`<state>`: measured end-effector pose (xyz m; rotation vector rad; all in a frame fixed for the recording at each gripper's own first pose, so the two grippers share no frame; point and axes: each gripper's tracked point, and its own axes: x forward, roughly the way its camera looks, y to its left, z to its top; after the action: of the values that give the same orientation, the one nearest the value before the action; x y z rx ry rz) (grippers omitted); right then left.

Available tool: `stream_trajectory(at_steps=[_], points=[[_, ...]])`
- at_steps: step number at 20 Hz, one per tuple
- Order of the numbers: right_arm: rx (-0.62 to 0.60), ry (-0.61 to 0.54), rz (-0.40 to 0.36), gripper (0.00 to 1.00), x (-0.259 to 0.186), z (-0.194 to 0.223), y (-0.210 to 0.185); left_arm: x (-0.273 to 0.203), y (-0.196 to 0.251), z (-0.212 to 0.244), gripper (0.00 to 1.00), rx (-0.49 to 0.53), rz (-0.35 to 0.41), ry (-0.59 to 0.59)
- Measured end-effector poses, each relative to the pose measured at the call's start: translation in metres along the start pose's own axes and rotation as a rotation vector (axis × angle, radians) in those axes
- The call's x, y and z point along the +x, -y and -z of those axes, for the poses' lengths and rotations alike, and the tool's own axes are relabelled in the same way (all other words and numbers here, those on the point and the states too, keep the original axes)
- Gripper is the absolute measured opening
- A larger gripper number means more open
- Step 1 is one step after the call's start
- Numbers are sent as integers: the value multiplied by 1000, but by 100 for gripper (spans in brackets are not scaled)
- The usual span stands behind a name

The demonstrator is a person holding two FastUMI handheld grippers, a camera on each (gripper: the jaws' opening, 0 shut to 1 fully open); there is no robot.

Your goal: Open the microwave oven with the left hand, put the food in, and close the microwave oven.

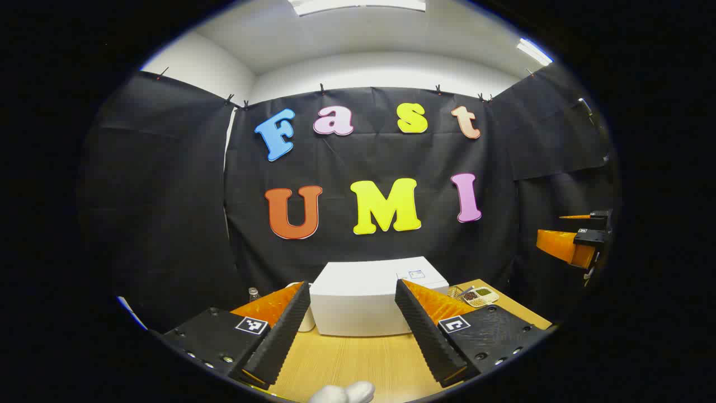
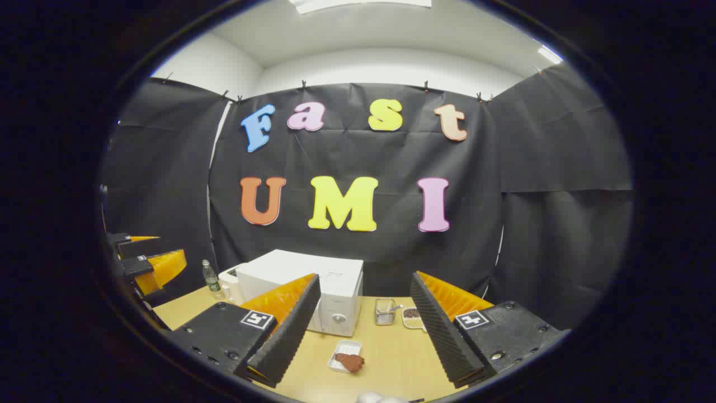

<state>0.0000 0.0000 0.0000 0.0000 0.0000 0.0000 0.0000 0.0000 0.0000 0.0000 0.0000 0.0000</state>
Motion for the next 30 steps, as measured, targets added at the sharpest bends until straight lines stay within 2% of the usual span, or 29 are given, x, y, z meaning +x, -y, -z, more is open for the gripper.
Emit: stream_trajectory(at_steps=[2, 3, 4, 5, 6, 12, 14, 15, 16, 17, 18, 19, 20, 22, 23, 24, 26, 27, 30], points=[[-1, -14, -12, 95, 2, 4, -3, 0, -1, 0, 95, 0, -14, -1], [5, -14, -18, 100, 3, 4, -3, 0, 0, 0, 95, -1, -13, -2], [10, -11, -16, 100, 3, 2, -2, -1, 0, 1, 95, -4, -18, -2], [10, -7, -15, 95, 4, 1, 0, 0, 1, 2, 95, -5, -18, -8], [5, -5, -12, 100, 5, 1, 1, -1, 0, 4, 95, -7, -21, -15], [-11, -2, -20, 100, 8, -4, 0, -3, -3, 5, 95, -7, -40, -21], [-12, 7, -27, 95, 12, -6, -3, -5, -6, 4, 95, -3, -50, -24], [-9, 14, -31, 100, 14, -6, -5, -4, -5, 4, 95, 0, -50, -24], [-1, 17, -38, 95, 16, -7, -8, -4, -7, 4, 95, 0, -56, -22], [7, 15, -44, 100, 17, -5, -11, -3, -9, 3, 95, 1, -56, -24], [14, 20, -49, 96, 18, -5, -12, -3, -9, 5, 95, 2, -59, -28], [16, 18, -48, 96, 20, -4, -12, -2, -11, 5, 94, 3, -64, -28], [16, 16, -47, 100, 21, -3, -10, 0, -10, 7, 95, 4, -64, -28], [14, 8, -40, 100, 23, 0, -4, 5, -8, 14, 95, 5, -65, -32], [13, 5, -34, 96, 24, 1, 0, 8, -7, 20, 95, 5, -64, -39], [9, 6, -28, 100, 25, 1, 4, 11, -4, 25, 95, 0, -60, -44], [6, 4, -18, 100, 28, 2, 10, 22, 0, 34, 95, 3, -57, -58], [7, 6, -18, 96, 30, 3, 12, 26, 2, 39, 95, 4, -55, -58], [19, -2, -18, 100, 36, 6, 20, 47, 14, 51, 95, 6, -46, -45]])
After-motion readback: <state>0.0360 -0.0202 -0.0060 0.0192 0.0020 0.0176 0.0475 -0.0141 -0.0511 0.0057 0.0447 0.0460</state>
